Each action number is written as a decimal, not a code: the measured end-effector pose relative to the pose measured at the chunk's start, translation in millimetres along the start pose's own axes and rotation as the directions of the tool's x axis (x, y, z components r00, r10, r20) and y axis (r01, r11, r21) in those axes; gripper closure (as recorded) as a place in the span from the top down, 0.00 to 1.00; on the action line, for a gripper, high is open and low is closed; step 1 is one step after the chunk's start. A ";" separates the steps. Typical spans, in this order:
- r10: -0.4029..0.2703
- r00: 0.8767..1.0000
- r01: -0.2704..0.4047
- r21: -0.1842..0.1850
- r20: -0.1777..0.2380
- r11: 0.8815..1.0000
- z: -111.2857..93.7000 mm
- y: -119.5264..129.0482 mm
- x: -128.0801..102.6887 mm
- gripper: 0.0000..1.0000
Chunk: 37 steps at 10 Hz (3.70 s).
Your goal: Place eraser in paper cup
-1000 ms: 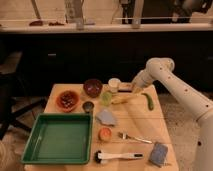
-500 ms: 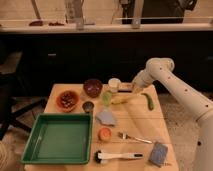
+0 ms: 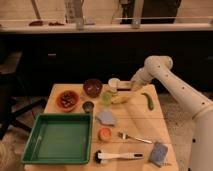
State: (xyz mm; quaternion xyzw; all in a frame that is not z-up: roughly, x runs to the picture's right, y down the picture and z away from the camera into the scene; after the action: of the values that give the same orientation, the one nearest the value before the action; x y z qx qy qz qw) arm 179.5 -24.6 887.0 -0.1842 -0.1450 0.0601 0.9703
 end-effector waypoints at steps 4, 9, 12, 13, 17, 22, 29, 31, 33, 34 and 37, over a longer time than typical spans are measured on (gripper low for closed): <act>-0.015 1.000 0.015 0.009 -0.003 1.000 2.0 -12.2 -2.5 0.00; -0.020 1.000 0.020 0.040 -0.005 0.999 10.1 -20.3 -14.1 0.00; -0.025 1.000 0.025 0.050 -0.004 0.998 19.2 -30.1 -24.9 0.00; -0.025 1.000 0.026 0.053 -0.006 0.998 21.0 -33.2 -26.2 0.00; -0.026 1.000 0.027 0.064 -0.009 0.998 31.1 -41.4 -34.8 0.00; -0.016 1.000 0.017 0.074 -0.004 0.997 42.7 -49.2 -40.6 0.00; -0.028 0.999 0.027 0.074 0.018 0.997 47.3 -53.4 -48.4 0.00; -0.029 0.999 0.028 0.071 0.021 0.997 48.1 -52.5 -49.2 0.00; -0.031 0.999 0.029 0.068 0.022 0.997 47.8 -53.2 -49.8 0.01; -0.032 0.999 0.031 0.065 0.022 0.997 48.3 -53.4 -50.4 0.02; -0.034 0.999 0.032 0.064 0.022 0.997 48.9 -53.4 -51.5 0.18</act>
State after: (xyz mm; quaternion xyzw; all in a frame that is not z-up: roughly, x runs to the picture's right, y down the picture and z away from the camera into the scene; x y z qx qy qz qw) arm 119.1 -66.2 937.2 -0.1498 -0.1573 0.0508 0.9748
